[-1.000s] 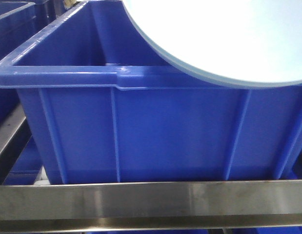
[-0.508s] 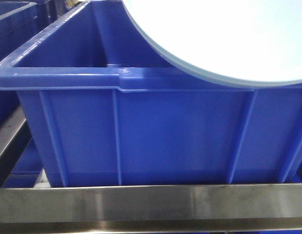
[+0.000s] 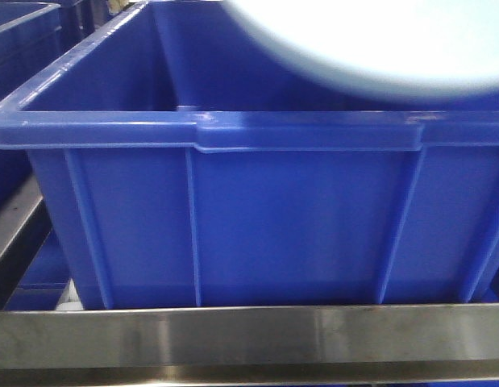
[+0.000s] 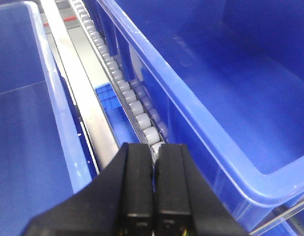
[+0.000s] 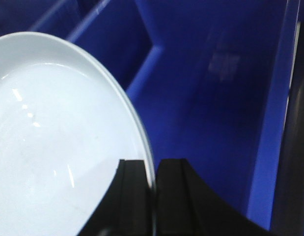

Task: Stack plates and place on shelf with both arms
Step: 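Lower the plate stack into the blue bin with the right gripper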

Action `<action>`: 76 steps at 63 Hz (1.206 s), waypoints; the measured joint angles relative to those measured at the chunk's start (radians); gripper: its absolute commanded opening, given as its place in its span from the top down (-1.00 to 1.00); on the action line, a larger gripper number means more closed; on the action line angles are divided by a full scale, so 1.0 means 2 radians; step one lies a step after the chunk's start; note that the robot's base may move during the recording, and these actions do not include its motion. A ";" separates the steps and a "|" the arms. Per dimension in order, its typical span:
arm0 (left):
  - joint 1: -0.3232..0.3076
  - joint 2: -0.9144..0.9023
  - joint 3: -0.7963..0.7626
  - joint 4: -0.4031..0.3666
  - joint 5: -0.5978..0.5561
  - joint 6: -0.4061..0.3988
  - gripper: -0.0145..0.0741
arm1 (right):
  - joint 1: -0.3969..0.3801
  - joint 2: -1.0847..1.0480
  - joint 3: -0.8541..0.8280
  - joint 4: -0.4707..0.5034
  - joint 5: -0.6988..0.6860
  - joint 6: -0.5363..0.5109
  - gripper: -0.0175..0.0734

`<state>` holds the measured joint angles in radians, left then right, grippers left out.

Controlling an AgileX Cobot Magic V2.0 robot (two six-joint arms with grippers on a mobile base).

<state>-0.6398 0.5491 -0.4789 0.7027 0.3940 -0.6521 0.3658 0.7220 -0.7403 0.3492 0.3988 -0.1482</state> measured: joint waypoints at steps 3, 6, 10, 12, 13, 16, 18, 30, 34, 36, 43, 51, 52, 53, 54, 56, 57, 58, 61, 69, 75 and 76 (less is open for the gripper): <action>0.000 0.000 0.000 0.000 0.000 0.000 0.48 | 0.000 0.010 -0.023 -0.001 0.001 -0.002 0.49; 0.000 0.000 0.000 0.000 0.000 0.000 0.48 | 0.000 0.027 -0.050 -0.005 0.005 -0.006 0.49; 0.000 0.000 0.000 0.000 0.000 0.000 0.48 | 0.000 0.060 -0.086 -0.008 0.015 -0.013 0.49; 0.000 0.000 0.000 0.000 0.000 0.000 0.48 | 0.000 0.077 -0.102 -0.009 0.022 -0.018 0.49; 0.000 0.000 0.000 0.000 0.000 0.000 0.48 | 0.000 0.086 -0.110 -0.010 0.026 -0.022 0.49; 0.000 0.000 0.000 0.000 0.000 0.000 0.48 | 0.000 0.119 -0.136 -0.011 0.037 -0.031 0.49; 0.000 0.000 0.000 0.000 0.000 0.000 0.48 | 0.000 0.144 -0.150 -0.011 0.045 -0.036 0.49; 0.000 0.000 0.000 0.000 0.000 0.000 0.48 | 0.000 0.276 -0.224 -0.014 0.071 -0.054 0.49; 0.000 0.000 0.000 0.000 0.000 0.000 0.48 | 0.000 0.310 -0.239 -0.015 0.072 -0.055 0.49; 0.000 0.000 0.000 0.000 0.000 0.000 0.48 | 0.000 0.330 -0.248 -0.015 0.072 -0.055 0.49; 0.000 0.000 0.000 0.000 0.000 0.000 0.48 | 0.000 0.386 -0.270 -0.015 0.072 -0.056 0.49; 0.000 0.000 0.000 0.000 0.000 0.000 0.48 | 0.000 0.440 -0.287 -0.018 0.075 -0.056 0.49; 0.000 0.000 0.000 0.000 0.000 0.000 0.48 | 0.000 0.445 -0.288 -0.018 0.076 -0.056 0.49; 0.000 0.000 0.000 0.000 0.000 0.000 0.48 | 0.000 0.450 -0.290 -0.019 0.076 -0.056 0.49; 0.000 0.000 0.000 0.000 0.000 0.000 0.48 | 0.000 0.455 -0.293 -0.020 0.077 -0.056 0.49; 0.000 0.000 0.000 0.000 0.000 0.000 0.48 | 0.000 0.464 -0.295 -0.021 0.079 -0.056 0.49; 0.000 0.000 0.000 0.000 0.000 0.000 0.48 | 0.000 0.468 -0.296 -0.021 0.080 -0.056 0.49; 0.000 0.000 0.000 0.000 0.000 0.000 0.48 | 0.000 0.474 -0.297 -0.022 0.081 -0.056 0.49; 0.000 0.000 0.000 0.000 0.000 0.000 0.48 | 0.000 0.486 -0.300 -0.023 0.085 -0.056 0.49; 0.000 0.000 0.000 0.000 0.000 0.000 0.48 | 0.000 0.508 -0.302 -0.029 0.088 -0.056 0.48; 0.000 0.000 0.000 0.000 0.000 0.000 0.48 | 0.000 0.517 -0.302 -0.033 0.094 -0.056 0.39; 0.000 0.000 0.000 0.000 0.000 0.000 0.48 | 0.000 0.518 -0.302 -0.033 0.095 -0.056 0.35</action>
<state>-0.6398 0.5491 -0.4789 0.7027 0.3940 -0.6521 0.3658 1.7581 -1.3451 0.2830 0.5892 -0.2611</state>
